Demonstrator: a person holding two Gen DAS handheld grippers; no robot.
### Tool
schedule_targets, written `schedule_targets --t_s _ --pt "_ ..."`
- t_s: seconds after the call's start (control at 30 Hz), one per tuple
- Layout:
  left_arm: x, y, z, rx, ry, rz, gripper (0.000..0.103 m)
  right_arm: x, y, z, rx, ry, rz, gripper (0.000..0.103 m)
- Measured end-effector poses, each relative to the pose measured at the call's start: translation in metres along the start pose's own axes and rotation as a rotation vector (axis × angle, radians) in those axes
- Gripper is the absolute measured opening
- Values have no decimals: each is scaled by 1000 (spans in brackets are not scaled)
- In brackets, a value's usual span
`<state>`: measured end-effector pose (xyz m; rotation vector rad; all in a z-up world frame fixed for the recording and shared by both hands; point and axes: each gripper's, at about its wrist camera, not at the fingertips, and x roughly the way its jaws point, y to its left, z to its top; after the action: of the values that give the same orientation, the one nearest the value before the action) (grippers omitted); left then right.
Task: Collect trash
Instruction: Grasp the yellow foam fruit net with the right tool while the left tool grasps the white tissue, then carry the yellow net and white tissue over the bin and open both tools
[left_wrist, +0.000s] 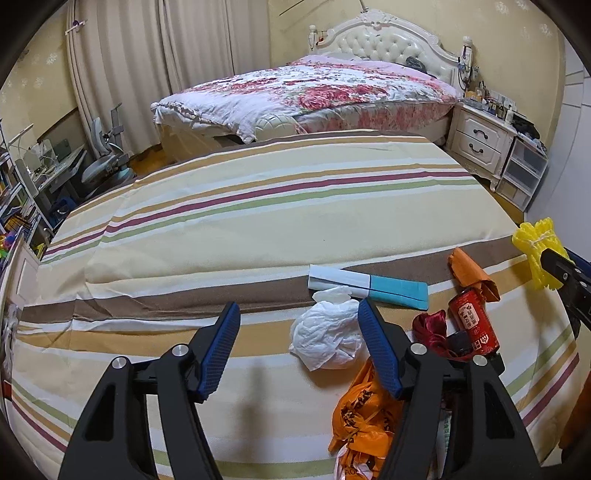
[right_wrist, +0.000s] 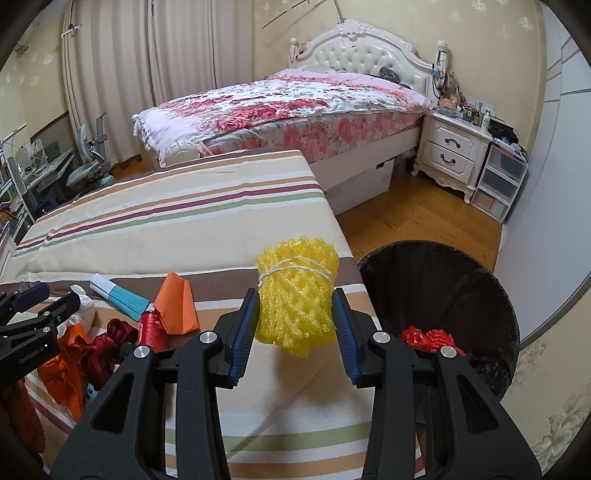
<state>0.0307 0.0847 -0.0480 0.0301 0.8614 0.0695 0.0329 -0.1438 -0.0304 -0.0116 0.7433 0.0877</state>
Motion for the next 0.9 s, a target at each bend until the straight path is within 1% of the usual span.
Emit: schedule_targets --t_s 0.1,0.17,0.2,0.33,0.47,0.63,0.9 --pt "2 0 -1 2 9 -32 56 2 -2 -2 5 4 3 39" --pt "1 -3 -1 12 10 -51 47 5 -3 0 8 8 3 39" --pt "1 -4 -1 16 12 -60 45 5 -4 -1 9 9 3 39" --pt "1 -7 -3 23 19 -113 30 7 -4 -1 9 11 4 39" --pt "0 -6 -3 28 10 -118 27 7 -4 -1 8 12 3 39" --pt "-7 -3 -1 15 -10 -110 26 7 -4 -2 12 8 3 39" --pt "-33 0 17 12 -101 -87 26 0 -14 -4 32 -17 1 39"
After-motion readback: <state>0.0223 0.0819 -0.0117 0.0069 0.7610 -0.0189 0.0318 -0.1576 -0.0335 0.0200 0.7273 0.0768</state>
